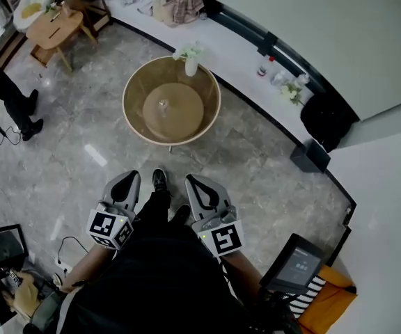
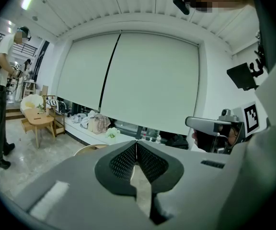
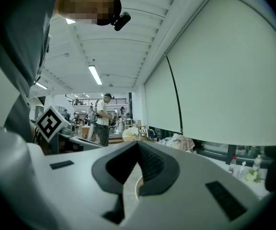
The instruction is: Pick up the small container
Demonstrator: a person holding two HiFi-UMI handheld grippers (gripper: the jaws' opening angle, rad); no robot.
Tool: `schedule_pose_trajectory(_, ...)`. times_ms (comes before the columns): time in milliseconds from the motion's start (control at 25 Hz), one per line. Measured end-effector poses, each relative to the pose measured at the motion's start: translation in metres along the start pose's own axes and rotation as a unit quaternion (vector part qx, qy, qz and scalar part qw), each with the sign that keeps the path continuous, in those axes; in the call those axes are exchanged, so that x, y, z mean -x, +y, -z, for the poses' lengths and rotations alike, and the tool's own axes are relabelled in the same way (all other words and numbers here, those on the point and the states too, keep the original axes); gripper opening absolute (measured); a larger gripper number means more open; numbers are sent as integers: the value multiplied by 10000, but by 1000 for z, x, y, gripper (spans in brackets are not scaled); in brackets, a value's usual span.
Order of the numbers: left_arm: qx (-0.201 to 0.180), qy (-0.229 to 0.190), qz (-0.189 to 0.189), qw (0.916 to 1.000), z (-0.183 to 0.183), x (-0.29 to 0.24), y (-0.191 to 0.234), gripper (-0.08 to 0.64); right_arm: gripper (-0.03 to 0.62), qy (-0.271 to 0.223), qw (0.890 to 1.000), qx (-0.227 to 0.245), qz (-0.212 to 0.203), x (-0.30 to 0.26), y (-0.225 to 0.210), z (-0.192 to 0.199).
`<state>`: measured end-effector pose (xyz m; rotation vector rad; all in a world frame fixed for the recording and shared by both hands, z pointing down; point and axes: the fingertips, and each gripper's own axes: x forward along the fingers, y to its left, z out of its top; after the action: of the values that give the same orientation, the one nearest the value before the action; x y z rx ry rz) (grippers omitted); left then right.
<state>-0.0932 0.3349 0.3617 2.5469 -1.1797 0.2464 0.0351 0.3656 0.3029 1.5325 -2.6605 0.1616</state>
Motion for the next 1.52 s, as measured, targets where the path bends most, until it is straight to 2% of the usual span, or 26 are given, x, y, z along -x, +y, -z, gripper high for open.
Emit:
schedule_pose_trajectory(120, 36, -28, 43, 10000, -6, -21, 11, 3, 2, 49, 9996, -134, 255, -19, -25, 4)
schedule_pose_trajectory(240, 60, -39, 80, 9999, -15, -43, 26, 3, 2, 70, 9986, -27, 520, -40, -52, 5)
schedule_pose_trajectory(440, 93, -115, 112, 9998, -41, -79, 59, 3, 3, 204, 9974, 116, 675, -81, -76, -7)
schedule_pose_trajectory(720, 175, -231, 229, 9993, -67, -116, 94, 3, 3, 275, 9953, -66, 921, -127, -107, -13)
schedule_pose_trajectory(960, 209, -197, 302, 9991, -75, -133, 126, 3, 3, 406, 9935, 206, 1039, -167, -116, -16)
schedule_pose_trajectory(1160, 104, -157, 347, 9992, -79, -146, 148, 3, 3, 464, 9921, 137, 1158, -190, -126, -13)
schedule_pose_trajectory(1520, 146, 60, 213, 9996, -66, -186, 161, 3, 3, 862, 9913, 50, 998, -213, -160, 24)
